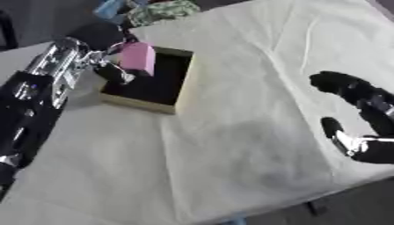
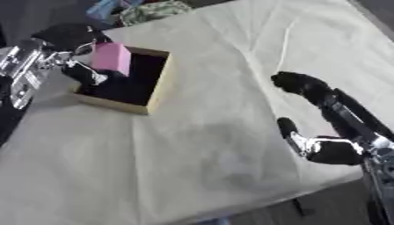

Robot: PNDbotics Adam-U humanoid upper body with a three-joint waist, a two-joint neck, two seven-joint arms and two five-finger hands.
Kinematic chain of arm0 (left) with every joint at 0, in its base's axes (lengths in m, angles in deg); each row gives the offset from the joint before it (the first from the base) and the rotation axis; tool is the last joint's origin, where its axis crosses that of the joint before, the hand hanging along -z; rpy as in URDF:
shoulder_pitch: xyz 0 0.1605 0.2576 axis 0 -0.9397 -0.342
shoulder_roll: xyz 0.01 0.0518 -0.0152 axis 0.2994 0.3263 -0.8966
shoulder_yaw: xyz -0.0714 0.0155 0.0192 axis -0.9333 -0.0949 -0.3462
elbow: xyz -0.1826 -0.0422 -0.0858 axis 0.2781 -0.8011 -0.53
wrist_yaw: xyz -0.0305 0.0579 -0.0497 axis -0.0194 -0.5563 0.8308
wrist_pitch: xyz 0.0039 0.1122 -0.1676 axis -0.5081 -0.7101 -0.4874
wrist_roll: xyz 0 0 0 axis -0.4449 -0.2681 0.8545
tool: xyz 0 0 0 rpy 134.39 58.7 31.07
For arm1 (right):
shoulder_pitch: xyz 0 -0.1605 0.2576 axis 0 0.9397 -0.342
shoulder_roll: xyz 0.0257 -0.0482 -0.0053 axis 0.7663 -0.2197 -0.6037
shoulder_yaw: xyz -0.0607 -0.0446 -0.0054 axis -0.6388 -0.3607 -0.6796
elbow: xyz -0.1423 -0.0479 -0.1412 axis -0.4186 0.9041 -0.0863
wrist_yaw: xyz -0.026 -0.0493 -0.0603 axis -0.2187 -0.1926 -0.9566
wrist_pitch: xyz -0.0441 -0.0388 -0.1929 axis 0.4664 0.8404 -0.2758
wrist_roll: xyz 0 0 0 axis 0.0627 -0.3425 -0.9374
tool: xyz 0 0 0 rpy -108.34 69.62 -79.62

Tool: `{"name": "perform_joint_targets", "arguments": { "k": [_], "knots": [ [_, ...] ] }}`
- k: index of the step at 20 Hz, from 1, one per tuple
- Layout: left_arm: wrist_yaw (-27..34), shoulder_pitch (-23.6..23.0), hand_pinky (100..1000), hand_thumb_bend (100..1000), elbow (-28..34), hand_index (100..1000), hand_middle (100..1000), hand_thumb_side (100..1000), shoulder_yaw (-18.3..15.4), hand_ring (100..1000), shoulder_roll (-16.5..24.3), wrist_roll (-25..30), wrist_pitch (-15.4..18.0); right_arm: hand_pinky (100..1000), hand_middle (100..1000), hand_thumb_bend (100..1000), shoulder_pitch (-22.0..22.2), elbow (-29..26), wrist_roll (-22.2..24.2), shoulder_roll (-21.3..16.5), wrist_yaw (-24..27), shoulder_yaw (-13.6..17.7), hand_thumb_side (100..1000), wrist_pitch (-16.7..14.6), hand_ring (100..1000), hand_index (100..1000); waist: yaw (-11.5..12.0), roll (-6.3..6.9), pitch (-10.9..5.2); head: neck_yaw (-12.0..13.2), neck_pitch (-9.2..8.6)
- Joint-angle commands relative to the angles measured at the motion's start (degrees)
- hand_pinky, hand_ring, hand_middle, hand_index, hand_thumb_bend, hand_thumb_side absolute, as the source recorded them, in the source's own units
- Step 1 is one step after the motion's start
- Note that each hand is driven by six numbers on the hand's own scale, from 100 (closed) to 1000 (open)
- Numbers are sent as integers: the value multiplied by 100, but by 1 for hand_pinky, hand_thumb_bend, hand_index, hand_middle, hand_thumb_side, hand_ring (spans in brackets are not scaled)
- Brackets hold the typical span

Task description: Pick up objects on the table and place them in the box.

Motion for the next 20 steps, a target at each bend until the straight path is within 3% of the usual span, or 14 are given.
{"name": "perform_joint_targets", "arguments": {
  "k": [1,6,11,13,17,18,20],
  "knots": [
    [-129,135,875,477,38,948,807,500,-44,836,71,-175,-92,927,897,111,-68,-76,14,-86,43,9,363,-7,924,991,9,-54,-76,2,-70],
    [-114,123,890,556,223,966,855,544,-62,858,165,-492,-355,927,897,109,-65,-70,-3,-77,37,24,365,-4,924,991,59,-75,-80,-12,-77],
    [327,24,865,517,786,951,811,559,-86,824,418,-659,-533,927,897,106,-34,-60,-39,-62,13,67,364,9,924,991,172,-107,-101,-53,-56],
    [713,-105,858,457,1252,949,802,572,-75,815,615,-690,-588,926,896,101,-27,-56,-71,-53,4,91,364,20,924,991,235,-124,-110,-75,-48],
    [1620,-571,847,440,2440,941,793,588,-120,809,1049,-671,-805,926,896,100,2,-57,-161,-47,-17,145,364,45,923,991,367,-171,-131,-126,-9],
    [1844,-718,838,355,2755,939,791,574,-158,804,1157,-677,-883,926,896,100,3,-59,-180,-43,-21,154,363,50,923,991,403,-185,-135,-129,1],
    [2347,-1082,825,317,3398,936,787,568,-280,798,1362,-741,-1075,926,896,100,-3,-69,-207,-42,-24,167,361,54,923,991,477,-204,-143,-122,25]
  ]
}}
